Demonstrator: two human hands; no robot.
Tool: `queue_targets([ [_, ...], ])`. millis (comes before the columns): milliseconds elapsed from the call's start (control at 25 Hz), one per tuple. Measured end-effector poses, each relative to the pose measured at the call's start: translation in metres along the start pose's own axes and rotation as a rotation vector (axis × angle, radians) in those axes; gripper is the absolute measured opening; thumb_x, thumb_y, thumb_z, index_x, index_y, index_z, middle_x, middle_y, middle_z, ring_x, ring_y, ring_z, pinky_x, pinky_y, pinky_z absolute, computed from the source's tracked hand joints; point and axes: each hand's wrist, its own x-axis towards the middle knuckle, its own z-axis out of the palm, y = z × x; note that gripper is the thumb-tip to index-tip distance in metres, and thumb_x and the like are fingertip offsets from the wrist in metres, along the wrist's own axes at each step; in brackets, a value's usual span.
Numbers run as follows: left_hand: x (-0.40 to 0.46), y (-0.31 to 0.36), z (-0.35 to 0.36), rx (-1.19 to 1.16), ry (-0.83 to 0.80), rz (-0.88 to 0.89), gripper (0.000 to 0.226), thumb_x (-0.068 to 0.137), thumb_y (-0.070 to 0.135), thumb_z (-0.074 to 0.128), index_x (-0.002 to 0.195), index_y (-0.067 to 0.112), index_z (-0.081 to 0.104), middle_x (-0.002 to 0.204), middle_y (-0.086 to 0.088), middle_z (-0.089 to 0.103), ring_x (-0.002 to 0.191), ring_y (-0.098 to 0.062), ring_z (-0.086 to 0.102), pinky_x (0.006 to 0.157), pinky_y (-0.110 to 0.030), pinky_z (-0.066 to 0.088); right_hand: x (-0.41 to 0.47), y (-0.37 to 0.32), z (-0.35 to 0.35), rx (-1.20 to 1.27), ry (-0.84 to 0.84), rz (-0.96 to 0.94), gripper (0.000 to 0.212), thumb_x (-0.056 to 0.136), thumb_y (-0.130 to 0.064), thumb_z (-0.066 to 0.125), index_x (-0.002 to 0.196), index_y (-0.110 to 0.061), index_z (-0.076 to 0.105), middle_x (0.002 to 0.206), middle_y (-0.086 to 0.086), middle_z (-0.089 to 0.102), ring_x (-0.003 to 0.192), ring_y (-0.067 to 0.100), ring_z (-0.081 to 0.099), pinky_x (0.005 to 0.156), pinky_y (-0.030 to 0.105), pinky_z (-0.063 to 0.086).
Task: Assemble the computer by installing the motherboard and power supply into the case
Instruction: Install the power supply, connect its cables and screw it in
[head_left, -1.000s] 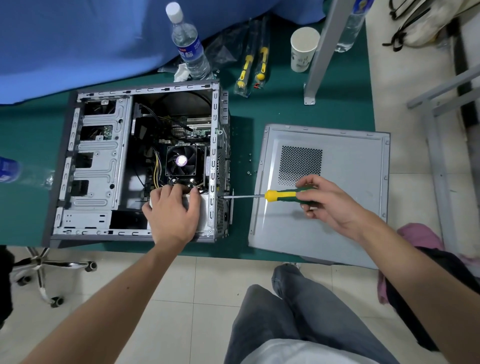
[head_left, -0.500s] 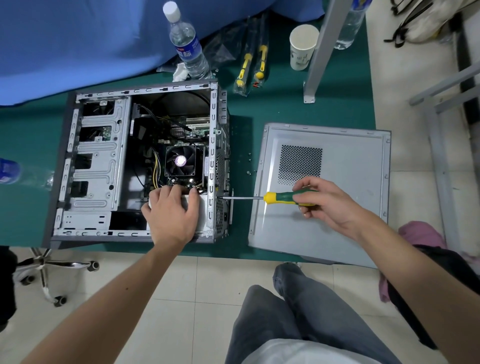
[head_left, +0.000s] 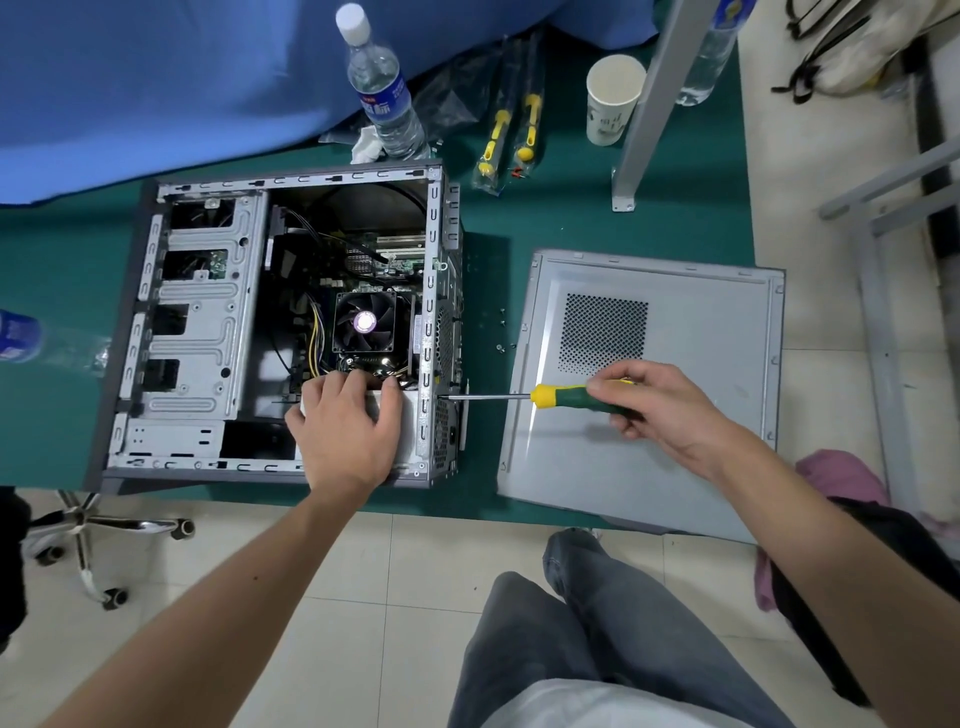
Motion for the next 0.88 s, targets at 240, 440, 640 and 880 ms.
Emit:
queue_targets([
  [240,0.000,-0.001,0.002,-0.009,-0.001,0.000,0.050,0.092,0.057,0.027,0.086,0.019,0.058,0.097,0.003,0.056,0.110,-0.024,0.043,0.094,-0.048,0.031,0.000,-0.002,0.004,-0.054,-0.037,0.028,0.022,0.094,-0.036,0.064,0.087,-0.015,0.064,0.068,0.002,0.060,0.051,0.011,0.048,0.045,0.022,0.038],
  [440,0.002,-0.003,0.002,-0.017,0.010,0.003,0.050,0.093,0.058,0.028,0.090,0.021,0.061,0.099,0.003,0.058,0.112,-0.024,0.043,0.095,-0.049,0.032,-0.003,0.001,0.003,-0.077,0.032,-0.110,0.007,0.087,-0.017,0.072,0.088,-0.011,0.069,0.070,0.010,0.062,0.050,0.014,0.050,0.045,0.024,0.043],
  [640,0.001,-0.003,0.004,-0.020,0.008,0.002,0.051,0.093,0.058,0.027,0.089,0.021,0.061,0.100,0.003,0.058,0.112,-0.024,0.044,0.095,-0.050,0.032,-0.002,0.000,0.009,-0.196,0.039,-0.027,0.030,0.094,-0.040,0.062,0.085,-0.011,0.065,0.065,0.002,0.064,0.047,0.012,0.045,0.042,0.021,0.037],
  [880,0.002,-0.003,0.004,-0.025,0.015,0.000,0.050,0.093,0.058,0.028,0.090,0.021,0.061,0.100,0.003,0.059,0.112,-0.024,0.044,0.095,-0.049,0.032,-0.007,0.004,-0.002,-0.078,-0.004,-0.081,0.006,0.088,-0.018,0.072,0.086,-0.013,0.069,0.068,0.007,0.064,0.047,0.012,0.049,0.042,0.021,0.038],
])
